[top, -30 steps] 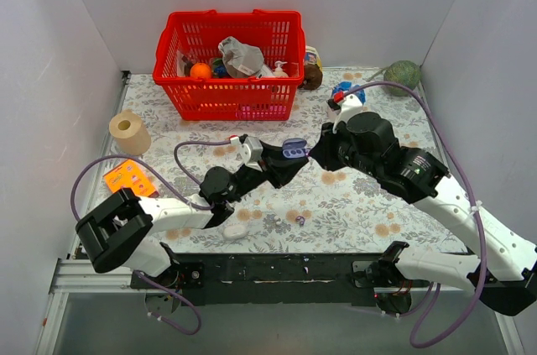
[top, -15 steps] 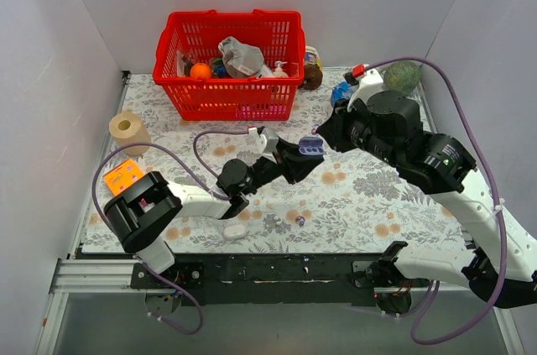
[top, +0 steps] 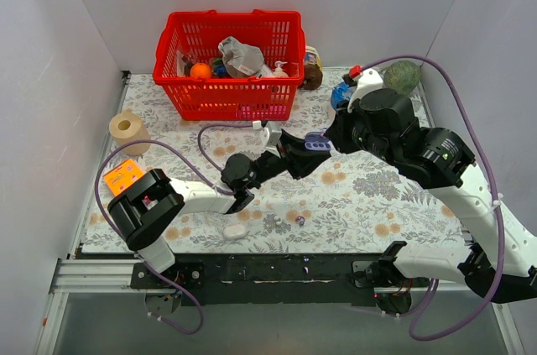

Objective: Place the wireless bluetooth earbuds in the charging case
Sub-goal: Place the earbud in the charging case.

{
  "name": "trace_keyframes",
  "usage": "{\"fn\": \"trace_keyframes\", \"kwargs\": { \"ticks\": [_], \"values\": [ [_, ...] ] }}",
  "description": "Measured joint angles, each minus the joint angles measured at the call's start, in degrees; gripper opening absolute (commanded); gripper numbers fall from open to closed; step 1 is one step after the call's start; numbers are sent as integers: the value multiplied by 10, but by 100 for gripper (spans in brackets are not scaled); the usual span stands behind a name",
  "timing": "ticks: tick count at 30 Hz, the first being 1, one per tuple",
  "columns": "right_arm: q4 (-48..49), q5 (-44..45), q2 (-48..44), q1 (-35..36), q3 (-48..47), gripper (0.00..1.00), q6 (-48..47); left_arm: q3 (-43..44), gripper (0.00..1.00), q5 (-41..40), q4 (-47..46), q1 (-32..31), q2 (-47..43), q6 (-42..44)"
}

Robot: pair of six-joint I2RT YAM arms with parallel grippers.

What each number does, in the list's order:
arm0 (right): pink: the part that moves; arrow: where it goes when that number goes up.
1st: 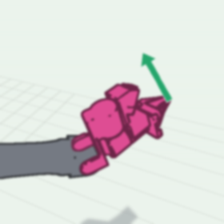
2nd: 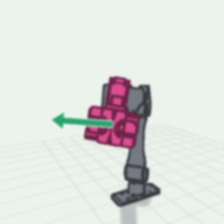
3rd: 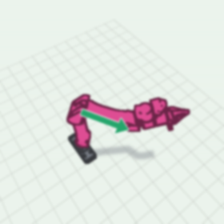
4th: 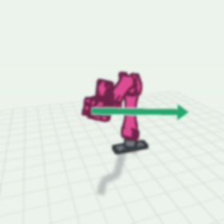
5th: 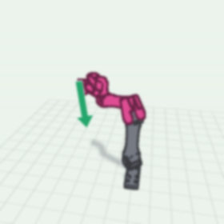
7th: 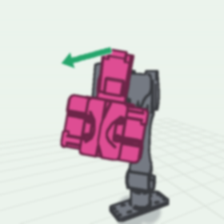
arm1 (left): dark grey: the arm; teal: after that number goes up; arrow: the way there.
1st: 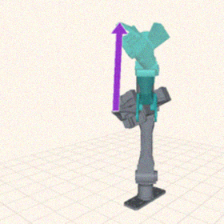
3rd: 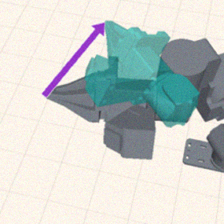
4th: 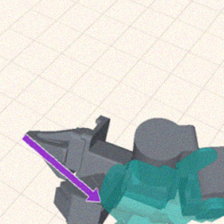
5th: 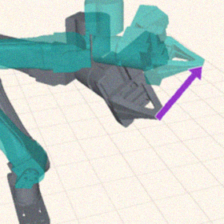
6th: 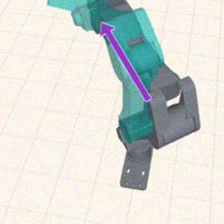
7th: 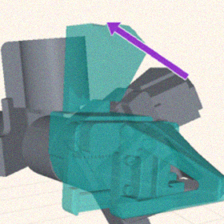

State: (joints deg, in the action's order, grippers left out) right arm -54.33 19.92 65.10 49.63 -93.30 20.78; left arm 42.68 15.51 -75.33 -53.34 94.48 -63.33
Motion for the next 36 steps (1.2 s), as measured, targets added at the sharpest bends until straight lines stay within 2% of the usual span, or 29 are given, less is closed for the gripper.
{"fn": "trace_keyframes", "kwargs": {
  "ticks": [36],
  "values": [
    [-12, 23, 5, 0, 35, 1, 8, 22, 0, 21, 0, -2, -16, 17]
  ]
}}
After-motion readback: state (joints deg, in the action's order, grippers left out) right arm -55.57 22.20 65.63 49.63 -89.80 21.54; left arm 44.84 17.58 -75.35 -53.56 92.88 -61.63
